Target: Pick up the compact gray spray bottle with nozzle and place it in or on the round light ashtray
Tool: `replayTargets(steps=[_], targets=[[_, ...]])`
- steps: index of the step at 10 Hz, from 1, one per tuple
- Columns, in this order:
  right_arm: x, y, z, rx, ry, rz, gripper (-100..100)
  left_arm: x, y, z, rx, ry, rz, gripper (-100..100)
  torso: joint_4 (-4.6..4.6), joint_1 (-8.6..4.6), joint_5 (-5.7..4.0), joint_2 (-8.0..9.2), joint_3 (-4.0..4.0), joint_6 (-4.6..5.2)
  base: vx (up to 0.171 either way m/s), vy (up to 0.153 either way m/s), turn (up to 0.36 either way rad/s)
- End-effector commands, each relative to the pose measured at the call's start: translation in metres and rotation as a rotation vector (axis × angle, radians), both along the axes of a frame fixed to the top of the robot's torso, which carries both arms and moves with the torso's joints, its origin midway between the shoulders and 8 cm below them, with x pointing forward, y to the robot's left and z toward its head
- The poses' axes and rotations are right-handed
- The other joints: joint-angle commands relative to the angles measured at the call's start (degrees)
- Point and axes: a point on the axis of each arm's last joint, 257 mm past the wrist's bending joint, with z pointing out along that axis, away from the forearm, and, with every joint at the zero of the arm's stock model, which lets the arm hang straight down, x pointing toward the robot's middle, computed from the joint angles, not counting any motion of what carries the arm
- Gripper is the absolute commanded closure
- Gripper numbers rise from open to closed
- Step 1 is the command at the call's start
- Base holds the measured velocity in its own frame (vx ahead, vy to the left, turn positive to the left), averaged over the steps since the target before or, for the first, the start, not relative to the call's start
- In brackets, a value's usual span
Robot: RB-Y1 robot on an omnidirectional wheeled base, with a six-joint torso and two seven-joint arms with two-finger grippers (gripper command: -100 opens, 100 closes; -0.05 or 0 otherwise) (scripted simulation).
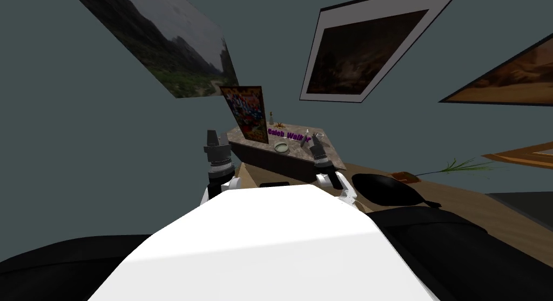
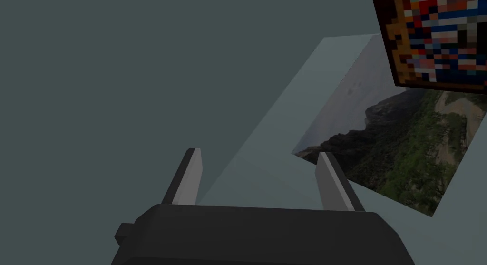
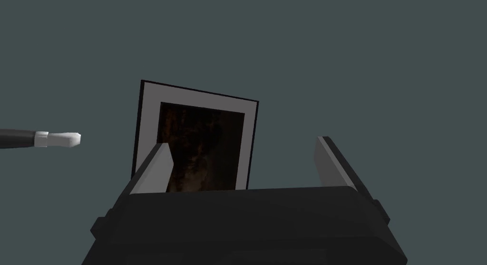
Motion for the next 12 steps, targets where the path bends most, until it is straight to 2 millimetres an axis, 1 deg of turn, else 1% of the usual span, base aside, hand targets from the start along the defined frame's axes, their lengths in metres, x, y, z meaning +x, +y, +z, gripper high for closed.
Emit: replayTargets(steps=[1, 3, 4, 7, 8, 10, 11, 12], targets=[[0.004, -0.002, -0.007, -0.034, 0.03, -0.004, -100, 0.0, 0.0, 0.0, 0.0, 0.0, 0.0, 0, 0.0, 0.0, 0.0, 0.0, 0.0, 0.0, -0.036, 0.028, 0.03], [0.016, -0.02, -0.031, -0.116, 0.115, -0.035, -100, 0.0, 0.0, 0.0, 0.0, 0.0, 0.0, 0, 0.0, -0.01, 0.0, -0.01, 0.0, 0.0, -0.033, 0.033, 0.09], [0.016, -0.019, -0.031, -0.126, 0.116, -0.03, -100, 0.0, 0.0, 0.0, 0.0, 0.0, 0.0, 0, -0.01, 0.01, 0.0, -0.04, -0.02, 0.0, -0.021, 0.029, 0.049], [0.031, -0.054, -0.068, -0.25, 0.247, -0.091, -100, 0.0, 0.0, 0.0, 0.0, 0.0, 0.0, 0, -0.02, 0.05, 0.01, -0.09, -0.05, 0.0, -0.015, 0.049, 0.102], [0.032, -0.054, -0.067, -0.267, 0.25, -0.086, -100, 0.0, 0.0, 0.0, 0.0, 0.0, 0.0, 0, -0.02, 0.09, 0.02, -0.11, -0.06, 0.01, 0.0, 0.045, 0.015], [0.039, -0.083, -0.091, -0.347, 0.338, -0.136, -100, 0.0, 0.0, 0.0, 0.0, 0.0, 0.0, 0, -0.04, 0.05, 0.01, -0.2, -0.11, 0.01, 0.021, 0.053, 0.083], [0.04, -0.083, -0.09, -0.361, 0.338, -0.132, -100, 0.0, 0.0, 0.0, 0.0, 0.0, 0.0, 0, -0.05, 0.09, 0.02, -0.25, -0.14, 0.0, 0.017, 0.039, 0.03], [0.042, -0.099, -0.101, -0.405, 0.381, -0.158, -100, 0.0, 0.0, 0.0, 0.0, 0.0, 0.0, 0, -0.05, 0.04, 0.01, -0.23, -0.13, 0.02, 0.01, 0.042, 0.057]])
